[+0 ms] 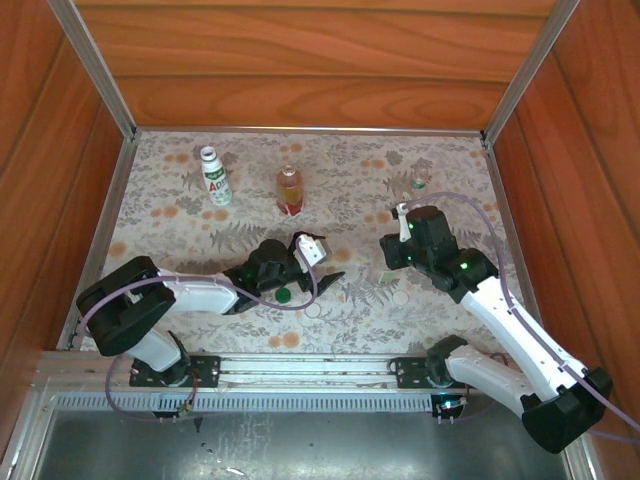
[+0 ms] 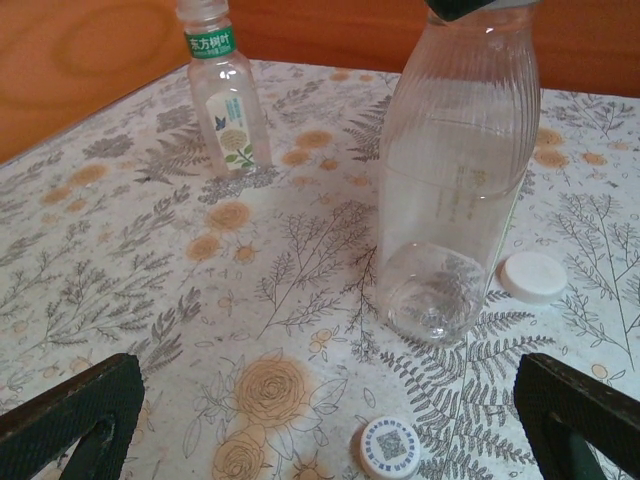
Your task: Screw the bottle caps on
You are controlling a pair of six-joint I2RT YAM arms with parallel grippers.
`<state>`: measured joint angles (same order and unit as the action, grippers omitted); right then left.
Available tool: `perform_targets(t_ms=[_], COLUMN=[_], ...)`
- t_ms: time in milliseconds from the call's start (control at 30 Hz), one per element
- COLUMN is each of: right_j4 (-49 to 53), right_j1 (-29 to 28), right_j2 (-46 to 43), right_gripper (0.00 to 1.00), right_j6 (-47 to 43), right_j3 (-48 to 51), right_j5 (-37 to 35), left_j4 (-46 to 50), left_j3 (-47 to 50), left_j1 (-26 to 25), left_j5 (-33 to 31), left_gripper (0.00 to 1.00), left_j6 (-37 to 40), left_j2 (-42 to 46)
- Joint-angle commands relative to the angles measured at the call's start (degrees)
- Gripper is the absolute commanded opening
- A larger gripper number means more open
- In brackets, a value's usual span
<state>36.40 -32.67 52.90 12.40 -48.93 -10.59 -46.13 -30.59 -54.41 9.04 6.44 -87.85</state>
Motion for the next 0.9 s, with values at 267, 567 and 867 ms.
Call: perform_targets(t_ms=[267,567,867], right_j4=[0.95,-2.18,-10.03], right_j1=[-1.85,-6.1,-11.46], right_j2=[2.43,12.99,24.58], right_gripper=[0.35,0.36,0.37], right_j6=[-2.1,-4.03,-3.38], right_j3=[-5.62,-15.55,-20.42], right_j5=[-0.27,1.92,3.31], left_j4=[-8.23,-9.07,-9.15], left_j3=[3.0,9.41,17.21], left_j1=[1.07,5.6,7.31], left_j5=[2.01,3.71,1.53], left_gripper=[1.0,1.0,1.0], left_j6=[-3.28,-5.21,-6.46], left_j2=[0.19,6.31,13.18])
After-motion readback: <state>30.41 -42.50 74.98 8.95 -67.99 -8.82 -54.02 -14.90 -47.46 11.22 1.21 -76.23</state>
